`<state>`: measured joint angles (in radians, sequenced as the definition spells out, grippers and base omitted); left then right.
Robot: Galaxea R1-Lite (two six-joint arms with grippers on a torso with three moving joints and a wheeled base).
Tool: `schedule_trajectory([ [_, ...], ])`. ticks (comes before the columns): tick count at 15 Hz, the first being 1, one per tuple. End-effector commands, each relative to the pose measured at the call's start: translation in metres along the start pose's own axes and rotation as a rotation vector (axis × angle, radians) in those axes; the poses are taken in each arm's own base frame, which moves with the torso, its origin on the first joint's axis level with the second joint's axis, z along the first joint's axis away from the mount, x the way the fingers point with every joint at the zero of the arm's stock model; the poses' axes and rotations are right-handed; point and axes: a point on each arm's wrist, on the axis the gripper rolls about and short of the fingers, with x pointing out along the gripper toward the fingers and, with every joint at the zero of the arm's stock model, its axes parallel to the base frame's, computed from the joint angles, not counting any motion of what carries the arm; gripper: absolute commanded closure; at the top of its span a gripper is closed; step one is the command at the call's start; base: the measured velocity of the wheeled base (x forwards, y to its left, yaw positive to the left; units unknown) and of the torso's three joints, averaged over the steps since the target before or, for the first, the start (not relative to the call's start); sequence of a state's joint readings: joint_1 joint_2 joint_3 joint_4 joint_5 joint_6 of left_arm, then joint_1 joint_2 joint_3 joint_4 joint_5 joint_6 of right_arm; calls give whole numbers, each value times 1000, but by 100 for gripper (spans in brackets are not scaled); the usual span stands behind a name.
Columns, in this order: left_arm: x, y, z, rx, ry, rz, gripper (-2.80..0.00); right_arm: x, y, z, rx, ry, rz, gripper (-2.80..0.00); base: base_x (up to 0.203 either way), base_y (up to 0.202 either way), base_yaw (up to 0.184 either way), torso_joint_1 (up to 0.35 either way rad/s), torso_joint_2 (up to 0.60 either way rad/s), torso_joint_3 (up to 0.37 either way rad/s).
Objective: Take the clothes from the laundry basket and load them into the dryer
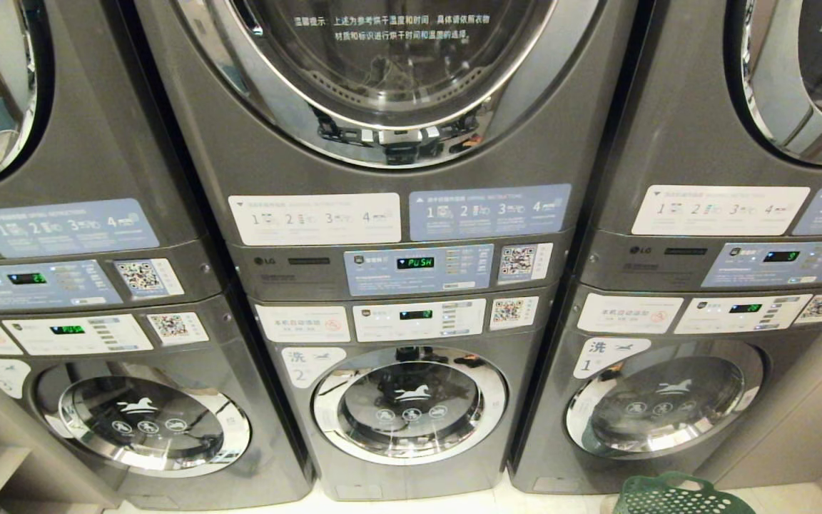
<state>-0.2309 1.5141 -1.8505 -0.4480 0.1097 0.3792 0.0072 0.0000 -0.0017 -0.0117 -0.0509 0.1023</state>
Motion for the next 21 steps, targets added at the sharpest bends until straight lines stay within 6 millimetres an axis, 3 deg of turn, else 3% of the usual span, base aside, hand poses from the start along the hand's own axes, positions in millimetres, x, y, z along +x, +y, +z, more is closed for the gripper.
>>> schedule_trajectory([
  [1, -50, 26, 51, -8, -34, 15, 0, 0, 0, 0, 0, 1, 1, 0, 0, 0, 0, 0, 0, 0],
  [3, -93, 16, 13, -9, 180, -54, 0, 0, 0, 0, 2, 0, 1, 0, 0, 0, 0, 0, 0, 0],
  [4, -126, 8, -17, -10, 323, -99, 0, 0, 0, 0, 2, 0, 1, 0, 0, 0, 0, 0, 0, 0],
  [7, -260, -4, -92, -31, 678, -172, 0, 0, 0, 0, 2, -2, 1, 0, 0, 0, 0, 0, 0, 0],
  [8, -307, -4, -105, -43, 735, -176, 0, 0, 0, 0, 2, 0, 1, 0, 0, 0, 0, 0, 0, 0],
  [10, -376, -5, -126, -72, 816, -186, 0, 0, 0, 0, 2, 0, 1, 0, 0, 0, 0, 0, 0, 0],
  [13, -425, -13, -153, -178, 999, -351, 0, 0, 0, 0, 0, 1, 1, 0, 0, 0, 0, 0, 0, 0],
  [14, -431, -16, -159, -198, 1083, -394, 0, 0, 0, 0, 0, 1, 1, 0, 0, 0, 0, 0, 0, 0],
  [16, -434, -16, -162, -182, 1135, -312, 0, 0, 0, 0, -6, 8, 0, 0, 0, 0, 0, 0, 0, 0],
  [18, -438, -16, -159, -155, 1106, -169, 0, -1, 0, 0, -5, 13, -2, 0, 0, 0, 0, 0, 0, 0],
  [21, -452, -16, -150, -149, 909, -128, 0, 0, 0, 0, -8, 12, -1, 0, 0, 0, 0, 0, 0, 0],
])
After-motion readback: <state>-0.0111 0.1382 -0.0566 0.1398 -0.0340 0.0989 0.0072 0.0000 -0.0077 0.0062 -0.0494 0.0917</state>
